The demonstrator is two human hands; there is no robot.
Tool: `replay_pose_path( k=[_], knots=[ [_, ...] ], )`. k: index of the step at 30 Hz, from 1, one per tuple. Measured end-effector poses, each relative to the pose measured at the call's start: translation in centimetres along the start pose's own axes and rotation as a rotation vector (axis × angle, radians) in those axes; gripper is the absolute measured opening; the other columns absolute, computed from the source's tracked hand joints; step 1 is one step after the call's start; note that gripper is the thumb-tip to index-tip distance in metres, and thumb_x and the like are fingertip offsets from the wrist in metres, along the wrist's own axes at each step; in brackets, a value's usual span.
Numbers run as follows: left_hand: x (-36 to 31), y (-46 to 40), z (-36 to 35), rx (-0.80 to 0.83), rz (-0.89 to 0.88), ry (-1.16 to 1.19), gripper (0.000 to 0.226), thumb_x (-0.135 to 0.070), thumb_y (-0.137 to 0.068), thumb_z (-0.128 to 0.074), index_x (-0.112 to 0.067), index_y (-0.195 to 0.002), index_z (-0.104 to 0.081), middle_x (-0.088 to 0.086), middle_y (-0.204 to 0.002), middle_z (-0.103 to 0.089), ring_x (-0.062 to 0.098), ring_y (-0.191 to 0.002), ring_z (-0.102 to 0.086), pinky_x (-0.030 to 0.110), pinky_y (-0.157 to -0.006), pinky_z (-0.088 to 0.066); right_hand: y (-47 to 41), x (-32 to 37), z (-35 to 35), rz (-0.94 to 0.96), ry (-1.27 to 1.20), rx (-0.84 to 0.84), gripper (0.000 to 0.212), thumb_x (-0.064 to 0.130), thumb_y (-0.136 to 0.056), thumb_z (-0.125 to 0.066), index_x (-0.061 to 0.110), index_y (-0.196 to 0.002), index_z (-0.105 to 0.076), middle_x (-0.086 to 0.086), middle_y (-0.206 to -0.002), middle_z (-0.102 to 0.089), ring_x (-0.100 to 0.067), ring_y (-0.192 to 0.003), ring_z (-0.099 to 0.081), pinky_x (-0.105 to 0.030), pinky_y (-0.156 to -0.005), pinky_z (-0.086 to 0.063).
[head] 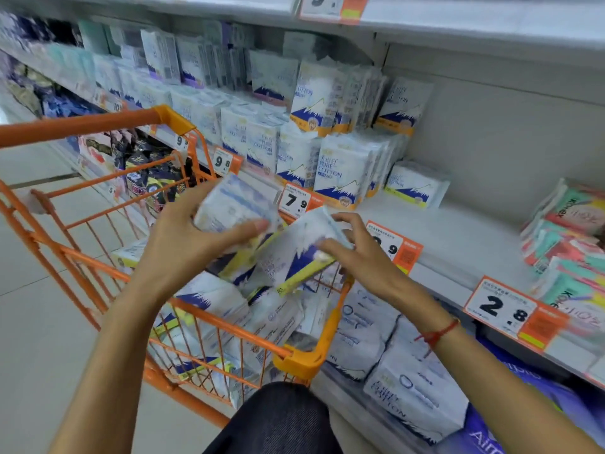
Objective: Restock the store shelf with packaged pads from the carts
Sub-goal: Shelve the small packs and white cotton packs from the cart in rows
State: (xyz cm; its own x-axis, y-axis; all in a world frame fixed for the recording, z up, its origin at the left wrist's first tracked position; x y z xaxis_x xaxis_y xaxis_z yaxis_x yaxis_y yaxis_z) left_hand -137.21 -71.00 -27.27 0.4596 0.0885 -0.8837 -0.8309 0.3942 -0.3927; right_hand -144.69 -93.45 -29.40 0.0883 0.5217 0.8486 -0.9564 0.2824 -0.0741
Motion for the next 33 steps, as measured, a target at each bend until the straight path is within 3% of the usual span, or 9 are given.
replay_pose_path(
  k=[4, 9, 15, 18, 21, 24, 28, 31, 33],
  knots=[
    [-2.3, -2.9, -3.4, -0.092, 0.121, 0.261, 0.032, -0.057, -0.062, -0.066, -0.030, -0.080, -0.064, -0.019, -0.068, -0.070, -0.005, -0.064, -0.065, 0.013, -0.061, -0.048, -0.6, -0.3, 3.5, -0.173, -0.243, -0.143, 0.036, 0.057, -0.078, -0.053, 0.035, -0.106, -0.049, -0.006, -0.112, -0.058, -0.021, -0.087, -0.058, -0.034, -0.070, -0.048],
    [-4.2, -6.1, -8.1, 0.143, 0.339, 0.598, 0.055, -0.070, -0.081, -0.046, -0.033, -0.117, -0.063, -0.004, -0.106, -0.073, 0.015, -0.097, -0.070, 0.036, -0.082, -0.054, 0.4, -0.3, 7.7, -0.284, -0.693, -0.309, 0.028, 0.047, -0.088, -0.052, 0.021, -0.080, -0.060, 0.000, -0.067, -0.064, -0.016, -0.063, -0.057, -0.030, -0.064, -0.046],
    [-4.6, -9.3, -14.2, 0.264, 0.426, 0.964, 0.076, -0.075, -0.081, -0.037, -0.025, -0.136, -0.050, 0.006, -0.129, -0.062, 0.027, -0.116, -0.060, 0.046, -0.098, -0.048, 1.4, -2.1, 11.8, -0.324, -1.092, -0.418, 0.034, 0.048, -0.085, -0.058, 0.016, -0.090, -0.064, -0.001, -0.066, -0.067, -0.012, -0.053, -0.063, -0.019, -0.045, -0.048],
    [-4.1, -10.1, -17.3, 0.221, 0.479, 0.955, 0.091, -0.087, -0.068, -0.042, -0.029, -0.137, -0.048, 0.007, -0.128, -0.062, 0.030, -0.115, -0.061, 0.048, -0.101, -0.046, 1.5, -3.4, 13.5, -0.323, -1.172, -0.476, 0.038, 0.053, -0.082, -0.061, 0.016, -0.091, -0.064, -0.003, -0.074, -0.068, -0.012, -0.058, -0.064, -0.021, -0.054, -0.051],
    [-3.7, -10.4, -19.5, 0.089, 0.556, 0.947, 0.079, -0.087, -0.070, -0.037, -0.038, -0.131, -0.048, 0.000, -0.119, -0.064, 0.025, -0.110, -0.062, 0.043, -0.096, -0.048, 1.8, -4.4, 15.2, -0.253, -1.179, -0.575, 0.027, 0.040, -0.082, -0.066, 0.016, -0.094, -0.064, -0.007, -0.092, -0.065, -0.018, -0.084, -0.064, -0.028, -0.074, -0.054],
    [-3.4, -10.1, -20.9, -0.054, 0.561, 0.885, 0.080, -0.080, -0.081, -0.022, -0.034, -0.146, -0.029, -0.005, -0.138, -0.049, 0.015, -0.121, -0.051, 0.036, -0.096, -0.045, 1.2, -5.9, 16.7, -0.163, -1.056, -0.608, 0.024, 0.024, -0.084, -0.067, 0.013, -0.105, -0.060, -0.010, -0.100, -0.064, -0.020, -0.086, -0.065, -0.032, -0.081, -0.055],
    [-1.6, -9.7, -21.6, -0.121, 0.503, 0.863, 0.070, -0.074, -0.086, -0.018, -0.032, -0.138, -0.037, -0.008, -0.076, -0.068, 0.009, -0.073, -0.063, 0.029, -0.073, -0.050, -1.4, -8.0, 17.8, -0.171, -0.889, -0.657, 0.030, 0.016, -0.087, -0.064, 0.009, -0.114, -0.056, -0.009, -0.098, -0.065, -0.015, -0.081, -0.064, -0.025, -0.069, -0.055],
    [-1.3, -9.9, -21.5, -0.078, 0.482, 0.854, 0.076, -0.075, -0.085, -0.018, -0.033, -0.147, -0.028, 0.004, -0.135, -0.054, 0.021, -0.114, -0.058, 0.036, -0.092, -0.050, -3.0, -9.3, 17.3, -0.251, -0.854, -0.650, 0.019, 0.018, -0.085, -0.067, 0.006, -0.100, -0.063, -0.007, -0.090, -0.066, -0.014, -0.082, -0.061, -0.023, -0.080, -0.051],
    [-1.1, -9.8, -21.5, -0.108, 0.484, 0.848, 0.056, -0.070, -0.088, -0.020, -0.039, -0.123, -0.050, -0.003, -0.114, -0.068, 0.005, -0.094, -0.067, 0.028, -0.079, -0.053, -3.6, -9.7, 16.7, -0.351, -0.485, -0.631, 0.026, 0.030, -0.072, -0.078, 0.012, -0.082, -0.062, -0.003, -0.079, -0.057, -0.015, -0.075, -0.054, -0.020, -0.069, -0.044]
  ],
)
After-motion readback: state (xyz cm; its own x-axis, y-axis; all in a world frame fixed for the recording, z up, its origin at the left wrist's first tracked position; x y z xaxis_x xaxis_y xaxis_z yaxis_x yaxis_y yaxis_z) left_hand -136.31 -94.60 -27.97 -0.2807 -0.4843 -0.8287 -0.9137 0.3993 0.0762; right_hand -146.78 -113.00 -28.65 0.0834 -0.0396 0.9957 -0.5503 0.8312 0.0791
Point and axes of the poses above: each hand's wrist, its own y-axis away from the middle knuckle, its own z-axis out of the back of the hand, x = y × z, the point moved 1 cm from there along -y, towards the middle knuckle
